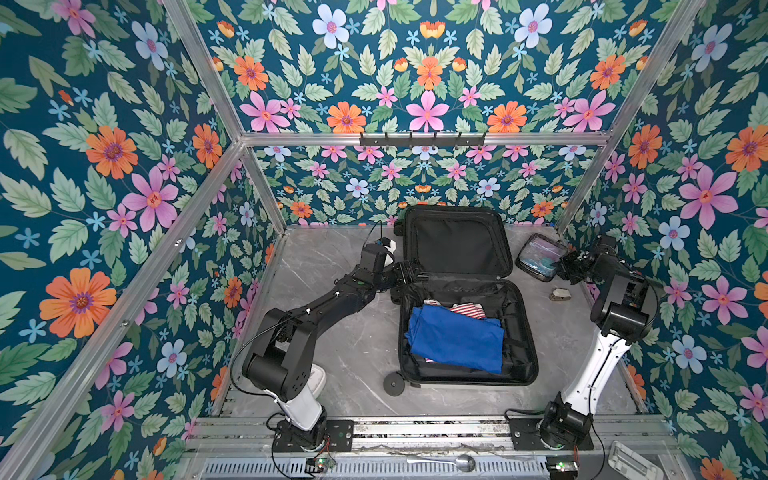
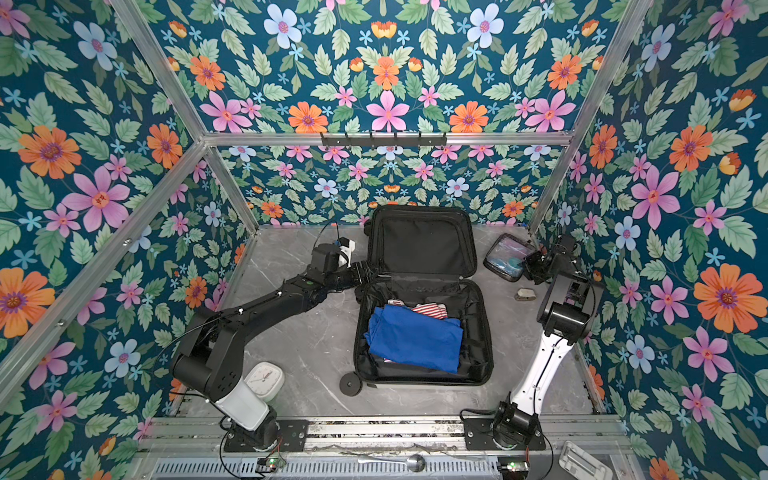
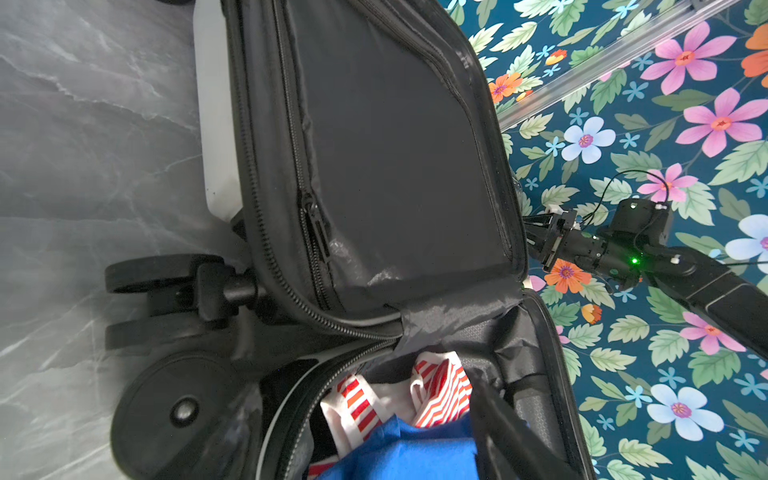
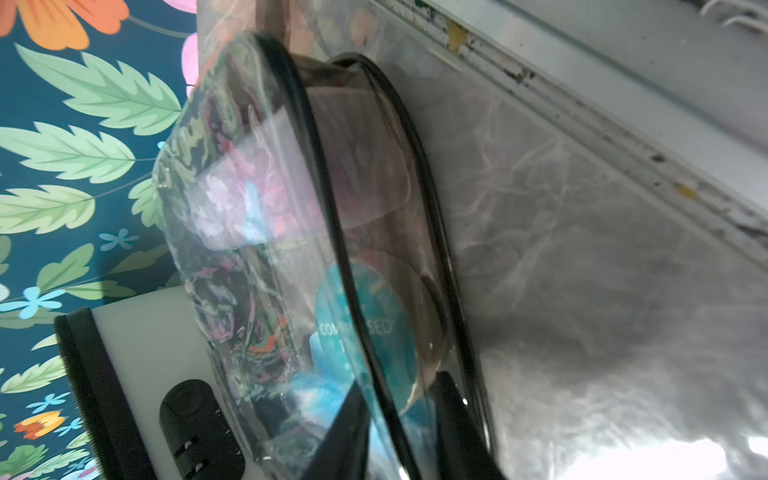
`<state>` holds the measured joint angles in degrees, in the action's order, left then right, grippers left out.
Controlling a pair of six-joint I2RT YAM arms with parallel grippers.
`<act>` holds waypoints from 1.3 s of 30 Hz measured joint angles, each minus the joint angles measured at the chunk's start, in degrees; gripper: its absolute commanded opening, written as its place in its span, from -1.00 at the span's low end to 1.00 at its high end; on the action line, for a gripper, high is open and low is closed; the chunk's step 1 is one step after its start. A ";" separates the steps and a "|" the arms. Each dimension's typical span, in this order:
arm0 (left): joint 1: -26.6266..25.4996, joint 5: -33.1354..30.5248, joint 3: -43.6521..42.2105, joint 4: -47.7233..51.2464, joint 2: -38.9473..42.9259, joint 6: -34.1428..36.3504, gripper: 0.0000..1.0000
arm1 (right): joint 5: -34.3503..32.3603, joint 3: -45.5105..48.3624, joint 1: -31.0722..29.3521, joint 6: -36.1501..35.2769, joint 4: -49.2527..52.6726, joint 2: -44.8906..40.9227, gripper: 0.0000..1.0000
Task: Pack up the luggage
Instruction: 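Grasp the clear pouch's edge with the right gripper and lift it, then carry the clear pouch with the right gripper over the suitcase and lower it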
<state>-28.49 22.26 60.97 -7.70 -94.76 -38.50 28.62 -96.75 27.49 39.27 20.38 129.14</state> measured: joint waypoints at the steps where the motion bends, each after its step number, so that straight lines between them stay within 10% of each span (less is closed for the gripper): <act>1: 0.00 -0.07 -0.24 0.00 0.15 0.00 0.57 | 0.37 0.48 0.00 0.22 -0.79 -0.11 -0.80; 24: -0.33 -0.42 1.70 2.10 1.66 0.15 0.53 | 8.52 -0.07 -4.59 7.52 -6.47 -12.68 -1.00; 39: -2.64 -1.14 4.79 5.55 4.44 0.50 0.60 | 10.40 10.51 -17.68 9.05 -6.01 -40.02 -1.00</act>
<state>-31.14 21.12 65.76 -2.15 -90.32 -38.00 39.03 -86.24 9.80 48.31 14.37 89.12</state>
